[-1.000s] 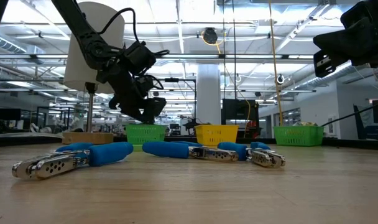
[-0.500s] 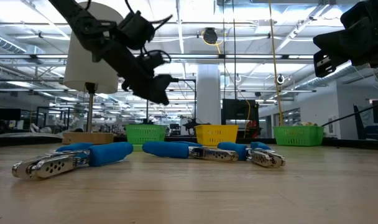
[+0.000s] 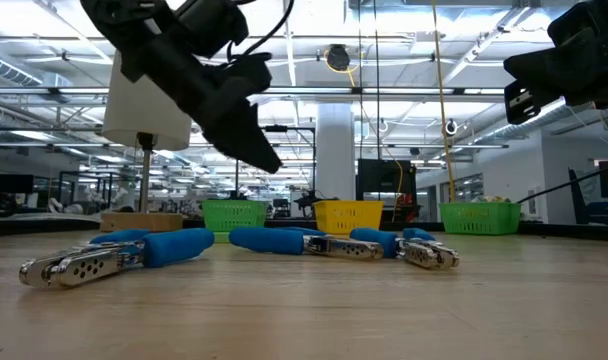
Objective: Pick & Place School Supplies
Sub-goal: Put the green eraser into the left green bin
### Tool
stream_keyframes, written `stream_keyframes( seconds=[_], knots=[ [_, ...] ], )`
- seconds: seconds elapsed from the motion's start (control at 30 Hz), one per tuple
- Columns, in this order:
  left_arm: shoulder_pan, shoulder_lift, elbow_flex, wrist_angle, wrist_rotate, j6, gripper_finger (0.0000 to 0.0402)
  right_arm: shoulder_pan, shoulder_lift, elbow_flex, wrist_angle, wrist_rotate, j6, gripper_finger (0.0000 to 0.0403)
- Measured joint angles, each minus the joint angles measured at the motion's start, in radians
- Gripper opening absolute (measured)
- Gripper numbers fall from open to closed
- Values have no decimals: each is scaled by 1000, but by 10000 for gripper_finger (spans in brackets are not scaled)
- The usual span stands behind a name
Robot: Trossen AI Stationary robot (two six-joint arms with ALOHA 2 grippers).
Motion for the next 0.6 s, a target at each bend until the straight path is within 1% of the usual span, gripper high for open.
stream_keyframes(
  seconds=[0.2, 0.43, 0.6],
  knots=[
    [-46, 0, 0, -114, 2, -1, 198, 0, 0, 0, 0, 0, 0, 4],
    [-54, 0, 0, -196, 2, -60, 191, 0, 0, 0, 0, 0, 0, 4],
    [-56, 0, 0, -232, 9, -72, 195, 0, 0, 0, 0, 0, 0, 4]
  ],
)
